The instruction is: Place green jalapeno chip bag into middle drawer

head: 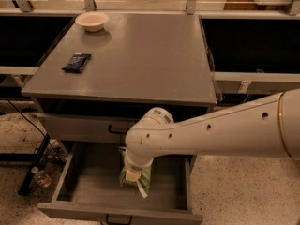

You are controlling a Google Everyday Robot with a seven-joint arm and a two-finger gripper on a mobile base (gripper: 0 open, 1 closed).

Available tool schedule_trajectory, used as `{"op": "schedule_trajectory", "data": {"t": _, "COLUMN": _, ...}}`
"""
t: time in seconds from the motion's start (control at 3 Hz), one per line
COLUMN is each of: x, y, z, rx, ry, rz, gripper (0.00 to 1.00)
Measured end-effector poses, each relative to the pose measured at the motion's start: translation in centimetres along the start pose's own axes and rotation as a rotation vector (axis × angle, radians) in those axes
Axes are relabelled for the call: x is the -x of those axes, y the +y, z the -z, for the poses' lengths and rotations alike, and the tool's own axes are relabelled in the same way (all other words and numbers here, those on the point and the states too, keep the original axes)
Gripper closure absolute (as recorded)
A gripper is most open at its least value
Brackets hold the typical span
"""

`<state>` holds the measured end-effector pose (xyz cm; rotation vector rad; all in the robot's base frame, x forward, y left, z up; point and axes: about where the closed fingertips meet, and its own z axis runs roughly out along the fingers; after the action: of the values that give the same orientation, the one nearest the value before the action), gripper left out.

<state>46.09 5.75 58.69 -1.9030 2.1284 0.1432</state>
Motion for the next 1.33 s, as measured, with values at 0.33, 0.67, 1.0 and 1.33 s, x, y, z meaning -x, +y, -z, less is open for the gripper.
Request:
{"op": "schedule_trajectory", "data": {"t": 0.33, "x": 0.0, "y": -0.2, "z": -1.3, "rx": 0.016, "ry": 0.0, "rz": -0.004, "gripper": 1.0}}
{"op": "schedule_trajectory", "data": {"t": 0.67, "x": 0.3, "y": -0.8, "z": -4.3, "rx": 0.061, "ry": 0.011, "rz": 0.008, "gripper": 1.0}}
{"op": "schedule_trajectory", "data": {"t": 1.0, "x": 0.3, "y": -0.8, "z": -4.3, "rx": 0.062, "ry": 0.011, "rz": 0.007, "gripper": 1.0}}
{"op": "schedule_trajectory", "data": {"t": 1.33, "x": -0.1, "y": 0.1, "z": -6.9, "rx": 0.034, "ry": 0.027, "rz": -0.065, "gripper": 1.0}}
